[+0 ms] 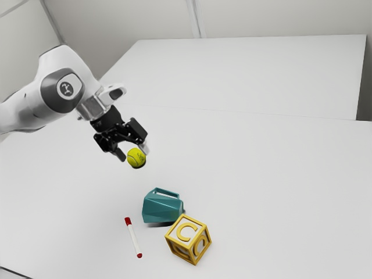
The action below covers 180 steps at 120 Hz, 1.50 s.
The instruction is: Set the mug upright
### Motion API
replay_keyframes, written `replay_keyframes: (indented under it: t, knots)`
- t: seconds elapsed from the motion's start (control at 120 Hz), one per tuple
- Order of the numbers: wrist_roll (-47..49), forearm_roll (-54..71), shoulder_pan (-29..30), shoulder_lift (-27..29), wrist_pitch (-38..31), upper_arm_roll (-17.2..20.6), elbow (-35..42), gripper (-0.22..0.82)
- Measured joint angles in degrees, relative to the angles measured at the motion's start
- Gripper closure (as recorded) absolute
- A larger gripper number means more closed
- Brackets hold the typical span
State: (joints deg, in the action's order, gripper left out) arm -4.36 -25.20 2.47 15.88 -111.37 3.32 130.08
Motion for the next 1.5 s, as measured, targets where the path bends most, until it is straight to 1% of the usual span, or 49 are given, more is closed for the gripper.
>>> replay_keyframes:
  t: [0.267, 0.442, 0.583, 0.7, 0.858, 1.133, 1.5]
  knots:
    - [-1.8, -8.4, 0.1, 1.5, -10.0, -0.1, 10.0, 0.00]
    - [-4.2, -11.5, 1.4, 1.7, -13.4, -0.4, 13.6, 0.00]
    - [-7.3, -17.6, 1.7, 1.8, -14.6, -0.4, 17.4, 0.00]
    - [-10.3, -22.2, 1.7, 1.8, -15.1, -0.4, 19.4, 0.00]
    - [-17.0, -25.9, 3.0, 1.1, -15.0, -0.6, 19.9, 0.00]
    - [-29.1, -30.6, 4.1, -3.3, -13.6, -0.5, 19.9, 0.00]
    - [-39.2, -34.9, 4.9, -7.5, -8.1, -0.6, 18.8, 0.00]
